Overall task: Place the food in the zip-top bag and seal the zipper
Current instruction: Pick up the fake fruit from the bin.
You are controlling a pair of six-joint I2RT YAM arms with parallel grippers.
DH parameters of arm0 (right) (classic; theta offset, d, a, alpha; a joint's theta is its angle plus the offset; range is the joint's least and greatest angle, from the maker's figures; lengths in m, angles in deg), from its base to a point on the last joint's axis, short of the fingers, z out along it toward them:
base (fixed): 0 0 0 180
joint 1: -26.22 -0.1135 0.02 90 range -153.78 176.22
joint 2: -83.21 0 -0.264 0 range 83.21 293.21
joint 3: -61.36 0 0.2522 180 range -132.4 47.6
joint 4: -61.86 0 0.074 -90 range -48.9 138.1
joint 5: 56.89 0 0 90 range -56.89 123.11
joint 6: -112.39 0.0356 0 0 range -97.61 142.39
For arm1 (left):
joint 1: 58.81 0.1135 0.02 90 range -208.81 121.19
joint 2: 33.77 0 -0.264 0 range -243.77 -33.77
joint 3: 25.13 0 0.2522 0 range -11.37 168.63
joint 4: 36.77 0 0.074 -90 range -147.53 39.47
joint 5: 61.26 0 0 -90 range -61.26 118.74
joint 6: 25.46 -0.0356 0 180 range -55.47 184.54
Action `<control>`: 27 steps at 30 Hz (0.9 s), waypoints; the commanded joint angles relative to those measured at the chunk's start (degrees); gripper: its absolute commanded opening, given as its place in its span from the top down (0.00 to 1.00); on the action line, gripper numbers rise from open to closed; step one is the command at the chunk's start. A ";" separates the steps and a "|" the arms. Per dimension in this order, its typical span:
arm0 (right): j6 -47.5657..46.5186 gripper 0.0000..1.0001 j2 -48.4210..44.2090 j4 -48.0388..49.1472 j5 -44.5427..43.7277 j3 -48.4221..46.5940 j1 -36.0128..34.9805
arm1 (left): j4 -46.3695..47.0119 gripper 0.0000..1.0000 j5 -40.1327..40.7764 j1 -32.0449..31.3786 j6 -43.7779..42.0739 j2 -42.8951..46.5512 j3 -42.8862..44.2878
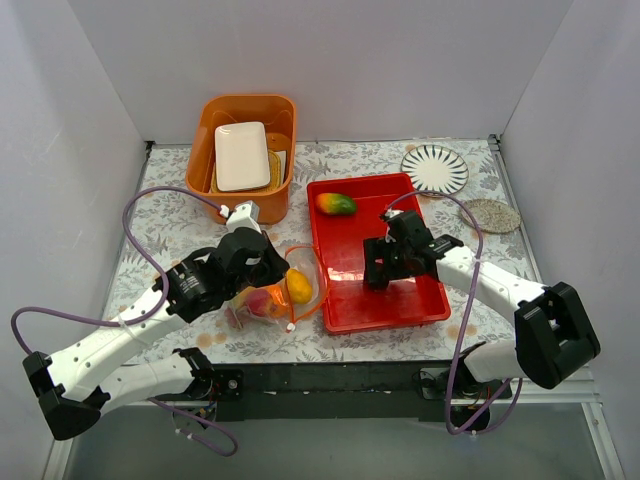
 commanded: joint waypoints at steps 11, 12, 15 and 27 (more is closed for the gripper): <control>0.78 0.35 3.41 3.76 -2.49 -1.82 -0.12 | -0.39 1.00 -0.62 -0.02 -0.40 -0.01 1.61; 0.69 0.37 3.76 4.02 -2.32 -1.99 -0.12 | -0.65 1.00 -0.62 -0.02 -0.31 0.08 1.79; 0.78 0.51 4.99 3.85 -1.61 -2.61 -0.12 | -0.83 1.00 -0.62 -0.02 -0.22 0.16 1.61; 9.30 0.63 -9.58 8.94 11.56 2.57 -0.91 | -1.98 1.00 -0.35 -0.02 -0.40 -0.54 2.05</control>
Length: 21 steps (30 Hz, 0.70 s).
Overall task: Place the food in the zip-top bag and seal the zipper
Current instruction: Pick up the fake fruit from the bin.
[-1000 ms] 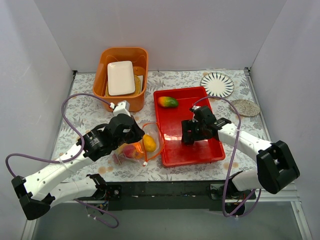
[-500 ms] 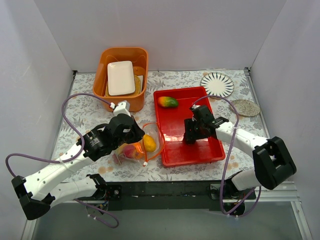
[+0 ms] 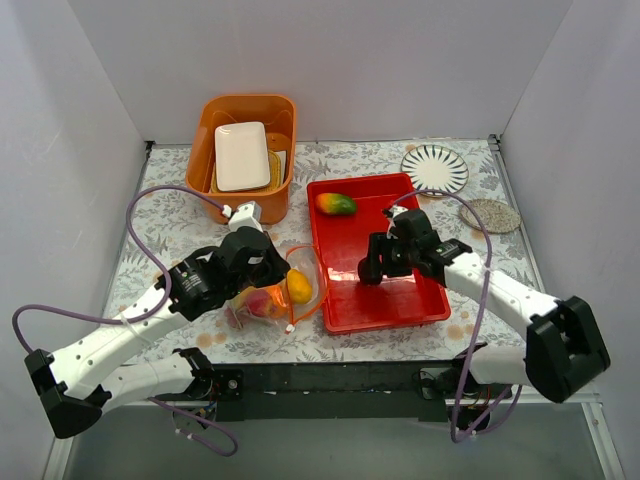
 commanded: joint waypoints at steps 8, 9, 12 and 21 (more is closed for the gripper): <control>9.81 0.58 -17.19 6.46 7.57 -0.80 -7.83 | 0.44 1.00 -0.49 -0.11 0.02 -0.67 1.11; 10.24 0.58 -17.28 6.72 7.92 -1.33 -9.40 | 0.70 1.00 -0.40 -0.02 -0.24 -0.85 1.28; 10.60 0.57 -16.14 8.82 8.71 -2.12 -12.39 | 1.23 1.00 -0.66 -0.02 -0.42 -1.55 1.55; 12.27 0.57 -3.94 18.41 9.50 -5.62 -20.30 | 1.32 1.00 -0.75 0.07 0.02 -1.12 1.28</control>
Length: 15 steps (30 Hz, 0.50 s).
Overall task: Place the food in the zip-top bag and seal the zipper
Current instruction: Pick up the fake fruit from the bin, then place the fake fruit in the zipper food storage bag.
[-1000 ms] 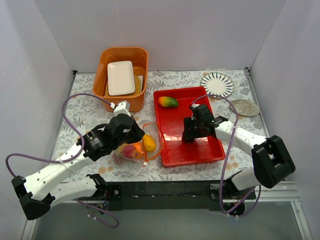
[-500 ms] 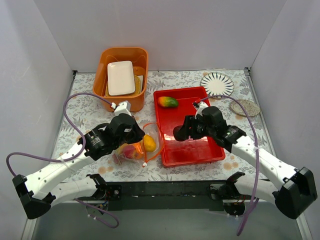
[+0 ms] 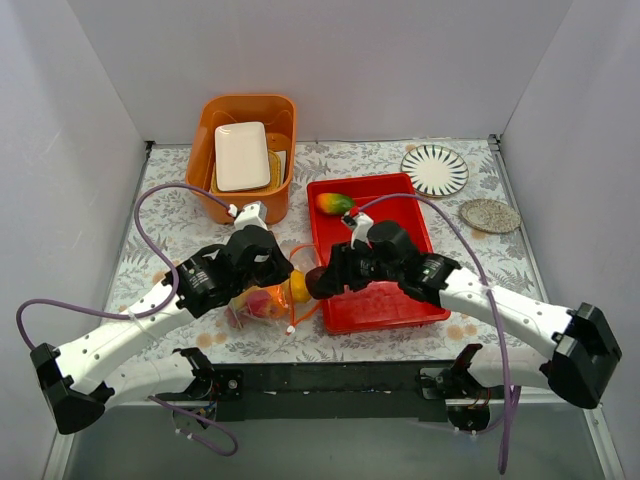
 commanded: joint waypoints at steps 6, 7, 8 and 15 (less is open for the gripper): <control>-0.72 0.43 15.04 10.52 0.71 -12.06 -4.06 | -0.32 1.00 0.82 -0.02 0.63 2.50 1.50; -1.25 0.41 15.85 10.69 0.63 -12.95 -4.15 | -0.67 1.00 1.00 -0.02 0.81 2.59 1.68; -1.60 0.40 16.29 10.69 0.36 -13.66 -4.15 | -1.37 1.00 1.27 -0.02 0.90 2.85 1.94; -7.13 0.02 9.01 9.65 -8.06 -12.79 -3.10 | -2.70 1.00 3.90 -0.02 1.34 5.39 1.94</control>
